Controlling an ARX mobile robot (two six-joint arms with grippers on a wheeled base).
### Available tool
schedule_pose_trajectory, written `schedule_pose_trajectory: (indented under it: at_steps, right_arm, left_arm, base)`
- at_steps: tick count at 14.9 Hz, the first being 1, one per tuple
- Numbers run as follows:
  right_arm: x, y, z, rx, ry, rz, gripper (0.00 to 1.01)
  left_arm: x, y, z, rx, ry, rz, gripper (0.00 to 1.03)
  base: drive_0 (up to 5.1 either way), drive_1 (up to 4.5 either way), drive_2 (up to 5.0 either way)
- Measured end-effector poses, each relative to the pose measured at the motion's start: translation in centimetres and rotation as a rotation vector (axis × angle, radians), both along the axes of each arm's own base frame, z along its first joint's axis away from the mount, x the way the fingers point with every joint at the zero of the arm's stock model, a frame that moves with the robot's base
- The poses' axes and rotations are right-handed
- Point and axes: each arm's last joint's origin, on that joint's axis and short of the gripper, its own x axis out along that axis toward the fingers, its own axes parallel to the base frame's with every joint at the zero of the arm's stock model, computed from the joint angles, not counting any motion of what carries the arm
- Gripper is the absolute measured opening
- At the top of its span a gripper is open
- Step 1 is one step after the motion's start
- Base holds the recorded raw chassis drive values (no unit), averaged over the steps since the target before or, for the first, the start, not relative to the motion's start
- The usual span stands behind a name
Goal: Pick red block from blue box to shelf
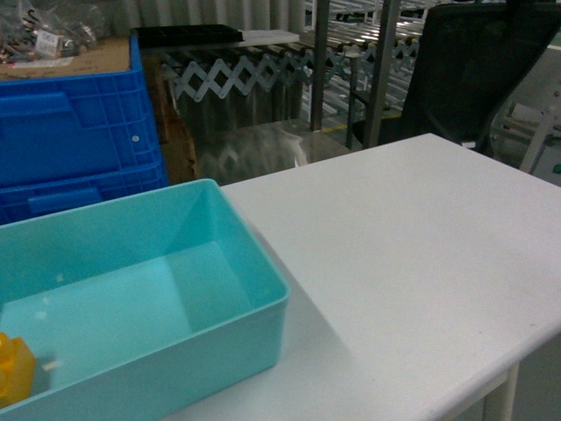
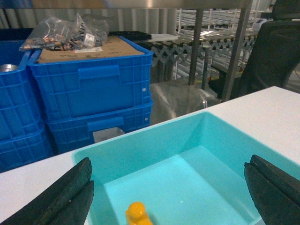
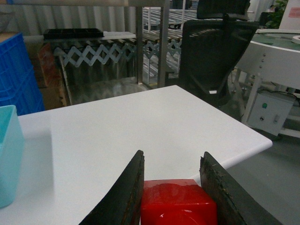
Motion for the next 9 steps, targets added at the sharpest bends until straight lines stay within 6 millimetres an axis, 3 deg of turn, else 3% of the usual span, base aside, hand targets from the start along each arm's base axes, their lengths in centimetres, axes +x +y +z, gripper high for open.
schedule_pose_trajectory:
  at_steps: [9]
  right_arm:
    - [0.0, 0.0, 0.0, 0.0, 0.0, 0.0, 0.29]
  left_arm:
    - [0.0, 0.0, 0.0, 0.0, 0.0, 0.0, 0.98]
  base:
    - [0.0, 0.0, 0.0]
